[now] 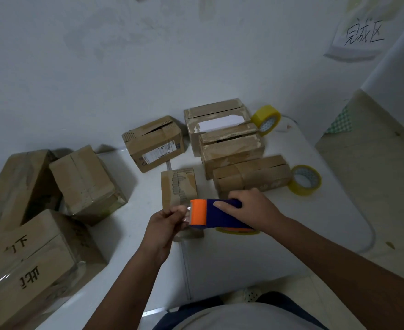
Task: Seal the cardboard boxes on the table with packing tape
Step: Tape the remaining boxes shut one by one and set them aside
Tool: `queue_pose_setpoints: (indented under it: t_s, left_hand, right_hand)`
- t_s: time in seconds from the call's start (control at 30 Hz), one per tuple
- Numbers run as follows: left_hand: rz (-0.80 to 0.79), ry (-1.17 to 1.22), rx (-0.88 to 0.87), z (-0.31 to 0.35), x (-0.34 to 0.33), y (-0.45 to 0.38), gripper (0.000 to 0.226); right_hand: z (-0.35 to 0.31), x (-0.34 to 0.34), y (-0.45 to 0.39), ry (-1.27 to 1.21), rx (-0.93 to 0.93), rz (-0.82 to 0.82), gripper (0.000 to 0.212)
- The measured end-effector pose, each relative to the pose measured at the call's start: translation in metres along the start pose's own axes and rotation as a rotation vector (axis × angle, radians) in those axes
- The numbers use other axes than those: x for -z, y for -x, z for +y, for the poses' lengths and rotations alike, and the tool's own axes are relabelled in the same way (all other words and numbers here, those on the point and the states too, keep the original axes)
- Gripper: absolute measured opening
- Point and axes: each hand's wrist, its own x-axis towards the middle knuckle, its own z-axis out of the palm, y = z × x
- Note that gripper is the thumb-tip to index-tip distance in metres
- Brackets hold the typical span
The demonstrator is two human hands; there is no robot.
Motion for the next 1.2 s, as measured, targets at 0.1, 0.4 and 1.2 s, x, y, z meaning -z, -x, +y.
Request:
queue_pose_setpoints:
  t_s: [0.1,0.4,1.2]
  left_hand:
    - [0.154,0.045,-0.031,0.0,0.03,0.0,0.01]
    - [0.275,0.084,0.033,-0.021,0.056,0.004,0.01]
    - [0.392,-0.191,0.107,-0.048,0.055,-0.009,0.053]
  right_hand:
    - [0.01,0.0,0.0,0.096,0.007,-0.039,0.056]
    - [0.026,-0.009,-0.001,0.188,0.013,-0.124,0.058]
    - [0.041,0.002,-0.01,0.307,-0.002,-0.07,0.06]
